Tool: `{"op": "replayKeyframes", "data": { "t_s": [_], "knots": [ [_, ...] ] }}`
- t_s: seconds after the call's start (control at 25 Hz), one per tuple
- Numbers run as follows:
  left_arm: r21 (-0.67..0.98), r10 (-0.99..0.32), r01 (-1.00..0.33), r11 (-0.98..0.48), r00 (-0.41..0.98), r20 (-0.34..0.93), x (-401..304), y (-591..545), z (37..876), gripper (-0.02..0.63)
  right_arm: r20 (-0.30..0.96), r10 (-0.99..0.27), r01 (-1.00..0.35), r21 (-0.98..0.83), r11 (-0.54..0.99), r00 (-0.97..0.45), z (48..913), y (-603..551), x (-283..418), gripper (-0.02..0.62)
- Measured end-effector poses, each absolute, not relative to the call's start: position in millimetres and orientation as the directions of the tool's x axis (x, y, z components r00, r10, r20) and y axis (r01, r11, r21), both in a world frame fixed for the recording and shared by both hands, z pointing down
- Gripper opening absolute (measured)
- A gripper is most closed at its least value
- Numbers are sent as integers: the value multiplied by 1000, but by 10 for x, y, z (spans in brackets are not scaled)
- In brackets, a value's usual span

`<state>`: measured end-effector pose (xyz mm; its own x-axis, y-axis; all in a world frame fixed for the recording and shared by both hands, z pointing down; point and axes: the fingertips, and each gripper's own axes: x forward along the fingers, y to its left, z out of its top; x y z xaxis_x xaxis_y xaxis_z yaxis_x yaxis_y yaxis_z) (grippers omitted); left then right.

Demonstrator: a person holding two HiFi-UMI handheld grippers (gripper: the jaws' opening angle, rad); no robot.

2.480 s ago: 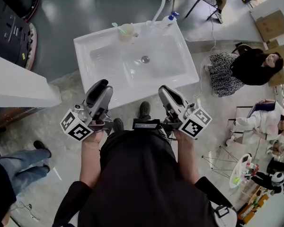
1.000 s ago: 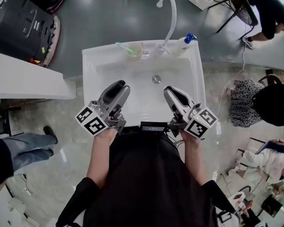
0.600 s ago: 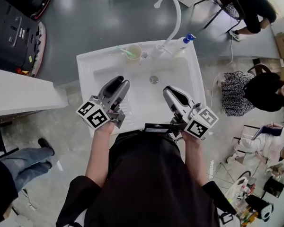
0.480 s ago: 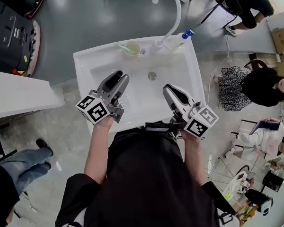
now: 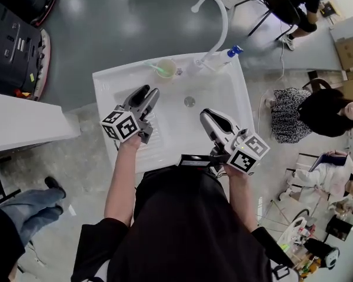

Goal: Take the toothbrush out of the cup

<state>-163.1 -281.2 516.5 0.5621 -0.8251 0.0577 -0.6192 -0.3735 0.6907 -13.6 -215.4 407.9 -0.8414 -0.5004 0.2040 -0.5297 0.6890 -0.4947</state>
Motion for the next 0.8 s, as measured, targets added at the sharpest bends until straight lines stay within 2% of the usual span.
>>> {"op": "replayKeyframes", "data": {
  "t_s": [0.16,0.8],
  "knots": [
    [690,-838,-646,-326,535,106,-1757,-3054,5420,213,204,-494,-524,-500,689,-845,4110,-2206,-129,38],
    [559,-839,-762,-327,506,199,-1728,-3734,5700,215,193,-537,-549,-526,650,-821,4125,-2294,308,37]
  ]
}}
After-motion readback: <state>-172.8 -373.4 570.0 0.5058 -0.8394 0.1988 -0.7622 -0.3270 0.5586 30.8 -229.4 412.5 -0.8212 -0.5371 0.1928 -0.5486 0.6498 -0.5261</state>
